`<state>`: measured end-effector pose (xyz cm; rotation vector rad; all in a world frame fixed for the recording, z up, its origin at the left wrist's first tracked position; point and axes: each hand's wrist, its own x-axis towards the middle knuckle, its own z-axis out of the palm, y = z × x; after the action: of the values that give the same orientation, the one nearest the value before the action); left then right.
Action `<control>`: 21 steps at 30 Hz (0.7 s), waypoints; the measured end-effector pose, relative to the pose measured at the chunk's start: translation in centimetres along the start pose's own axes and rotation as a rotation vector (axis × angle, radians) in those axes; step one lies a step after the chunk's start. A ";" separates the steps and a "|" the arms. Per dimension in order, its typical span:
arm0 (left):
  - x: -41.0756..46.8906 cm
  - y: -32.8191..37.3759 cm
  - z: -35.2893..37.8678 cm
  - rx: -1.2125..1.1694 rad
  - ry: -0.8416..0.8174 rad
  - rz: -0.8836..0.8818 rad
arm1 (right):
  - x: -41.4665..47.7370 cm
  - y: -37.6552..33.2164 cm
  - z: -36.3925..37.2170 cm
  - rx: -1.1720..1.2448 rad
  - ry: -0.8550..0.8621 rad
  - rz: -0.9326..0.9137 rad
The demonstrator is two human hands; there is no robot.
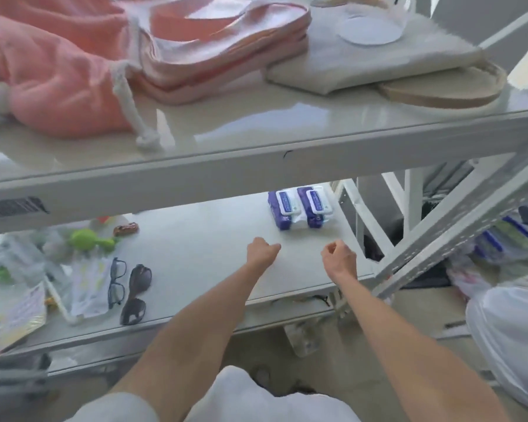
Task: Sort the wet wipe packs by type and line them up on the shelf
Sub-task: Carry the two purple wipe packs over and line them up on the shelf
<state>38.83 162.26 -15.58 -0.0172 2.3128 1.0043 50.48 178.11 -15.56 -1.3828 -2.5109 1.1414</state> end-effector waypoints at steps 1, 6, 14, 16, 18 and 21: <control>0.7 0.6 0.1 -0.075 0.011 -0.019 | 0.9 -0.3 -0.2 0.008 0.007 -0.007; 3.6 4.0 0.9 -0.304 0.101 -0.095 | 5.1 -2.3 -1.7 0.013 0.051 -0.081; 6.7 6.8 3.4 -0.346 0.169 -0.172 | 10.9 -3.3 -2.7 -0.132 -0.223 -0.149; 7.3 6.9 3.8 -0.361 0.133 -0.170 | 11.7 -3.5 -2.4 -0.039 -0.282 -0.109; 7.4 6.7 3.9 -0.407 0.080 -0.166 | 12.5 -3.6 -2.0 0.062 -0.199 -0.053; 7.0 5.4 3.3 -0.459 -0.031 -0.194 | 12.8 -3.7 -1.7 0.120 -0.140 0.036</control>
<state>33.54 169.87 -17.49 -0.3991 1.9611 1.3936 40.87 187.50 -15.69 -1.3691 -2.4690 1.4172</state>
